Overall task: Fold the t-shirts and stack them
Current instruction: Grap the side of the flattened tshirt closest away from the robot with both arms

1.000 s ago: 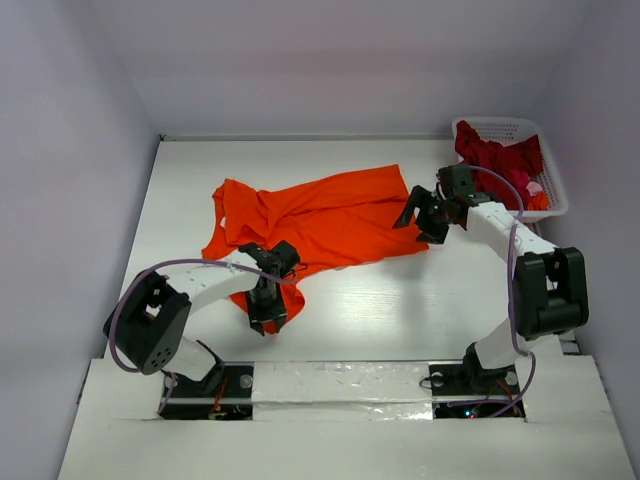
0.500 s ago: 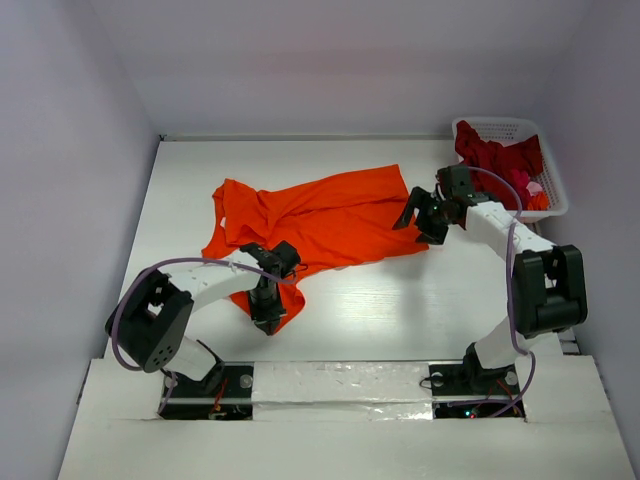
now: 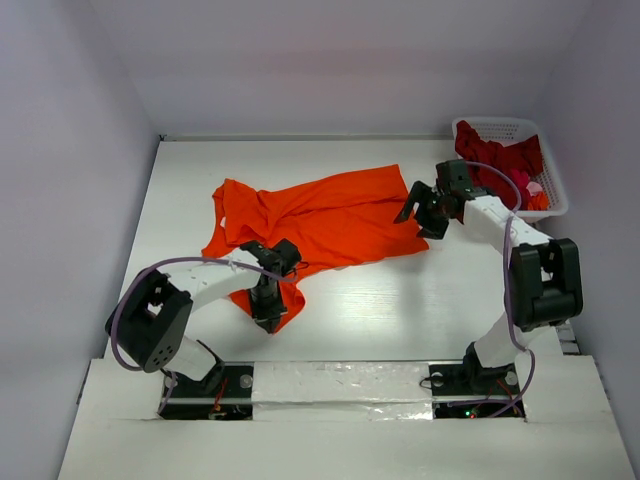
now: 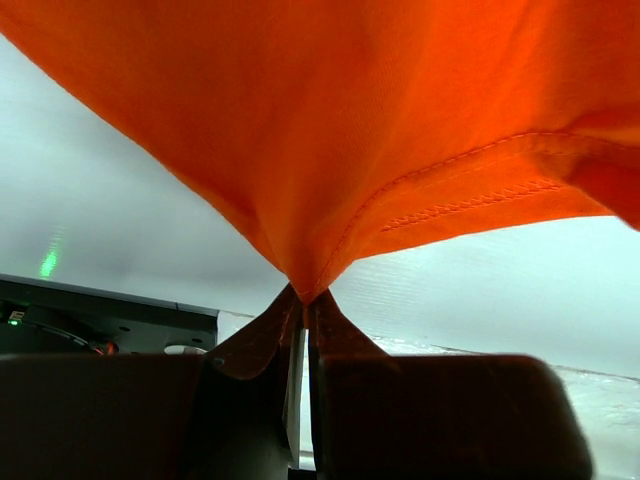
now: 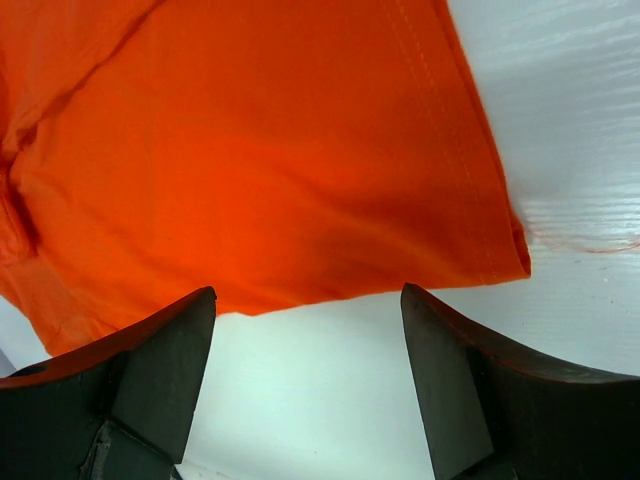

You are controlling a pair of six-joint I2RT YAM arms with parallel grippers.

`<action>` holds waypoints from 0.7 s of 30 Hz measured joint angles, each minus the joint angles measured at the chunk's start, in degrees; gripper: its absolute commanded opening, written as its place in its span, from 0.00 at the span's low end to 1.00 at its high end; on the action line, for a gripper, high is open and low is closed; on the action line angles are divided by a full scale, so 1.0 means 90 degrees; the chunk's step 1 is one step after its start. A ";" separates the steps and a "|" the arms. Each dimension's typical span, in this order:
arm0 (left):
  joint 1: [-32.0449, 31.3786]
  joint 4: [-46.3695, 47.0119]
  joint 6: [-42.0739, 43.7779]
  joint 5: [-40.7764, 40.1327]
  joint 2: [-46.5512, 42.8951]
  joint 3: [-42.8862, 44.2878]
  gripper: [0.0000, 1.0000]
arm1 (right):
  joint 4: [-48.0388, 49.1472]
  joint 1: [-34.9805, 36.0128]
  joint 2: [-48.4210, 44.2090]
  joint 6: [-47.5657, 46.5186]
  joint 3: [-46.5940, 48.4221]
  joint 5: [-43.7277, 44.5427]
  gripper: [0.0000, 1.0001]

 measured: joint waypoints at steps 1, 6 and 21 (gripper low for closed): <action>0.0000 -0.0022 0.0000 -0.0002 0.0000 0.0039 0.00 | 0.0000 0.0000 0.0034 0.0046 0.0046 0.0061 0.78; 0.0000 -0.0100 0.0005 -0.0036 -0.0002 0.0255 0.00 | 0.0007 0.0000 0.0306 0.0289 0.0291 0.0359 0.76; 0.0000 -0.0177 0.0024 -0.0068 -0.0002 0.0376 0.00 | -0.0272 0.0000 0.0471 0.0865 0.0100 0.1367 0.72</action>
